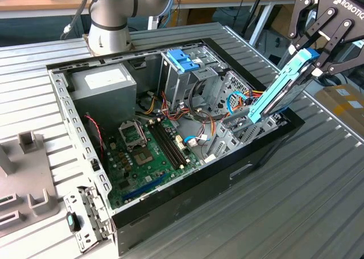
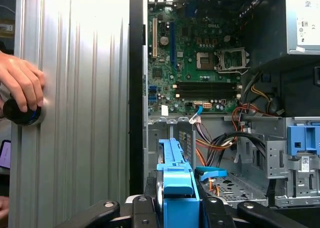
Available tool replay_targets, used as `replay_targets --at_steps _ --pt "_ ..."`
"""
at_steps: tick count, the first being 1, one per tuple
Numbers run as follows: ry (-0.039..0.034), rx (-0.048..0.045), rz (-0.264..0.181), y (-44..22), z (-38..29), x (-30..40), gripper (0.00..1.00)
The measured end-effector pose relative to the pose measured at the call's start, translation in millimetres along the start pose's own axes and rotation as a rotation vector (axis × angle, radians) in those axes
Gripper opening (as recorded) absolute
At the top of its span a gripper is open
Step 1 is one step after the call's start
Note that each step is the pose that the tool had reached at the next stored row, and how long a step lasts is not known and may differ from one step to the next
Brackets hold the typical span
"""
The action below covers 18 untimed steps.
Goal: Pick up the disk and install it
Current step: 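Pick up the disk, then insert the disk into the insertion slot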
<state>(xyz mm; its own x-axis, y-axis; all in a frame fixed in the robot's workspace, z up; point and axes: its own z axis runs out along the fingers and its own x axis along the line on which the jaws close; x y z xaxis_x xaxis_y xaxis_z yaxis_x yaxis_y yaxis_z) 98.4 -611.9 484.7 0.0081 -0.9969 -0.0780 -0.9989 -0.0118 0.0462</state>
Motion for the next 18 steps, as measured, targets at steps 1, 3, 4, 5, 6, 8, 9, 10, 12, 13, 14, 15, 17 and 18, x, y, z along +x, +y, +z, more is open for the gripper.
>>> replay_targets --at_steps 1,3,4,5,6,8,9,10,12,13,14,15,17,18 --pt "0.0000 0.0000 0.000 -1.0 0.0 0.0 0.37" --pt "0.0001 0.0000 0.000 -3.5 -0.1 0.0 0.37" --pt "0.0000 0.0000 0.000 -4.1 -0.1 0.0 0.37" --pt "0.0000 0.0000 0.000 -4.2 -0.1 0.0 0.37" --pt "0.0000 0.0000 0.000 -4.6 -0.1 0.0 0.37" --pt "0.0001 0.0000 0.000 -4.9 -0.2 0.0 0.37" --pt "0.0000 0.0000 0.000 -4.9 -0.2 0.0 0.37" --pt "0.0001 0.0000 0.000 -5.1 -0.2 0.1 0.37" --pt "0.0000 0.0000 0.000 -5.3 -0.2 0.1 0.37" --pt "0.0001 0.0000 0.000 -5.4 -0.2 0.1 0.37" --pt "0.0000 0.0000 0.000 -5.6 -0.2 0.1 0.37" --pt "0.0001 0.0000 0.000 -5.8 -0.2 0.1 0.37" --pt "0.0001 0.0000 0.000 -6.2 -0.2 0.1 0.37" --pt "-0.0001 0.0000 0.000 -6.2 0.2 -0.2 0.37"
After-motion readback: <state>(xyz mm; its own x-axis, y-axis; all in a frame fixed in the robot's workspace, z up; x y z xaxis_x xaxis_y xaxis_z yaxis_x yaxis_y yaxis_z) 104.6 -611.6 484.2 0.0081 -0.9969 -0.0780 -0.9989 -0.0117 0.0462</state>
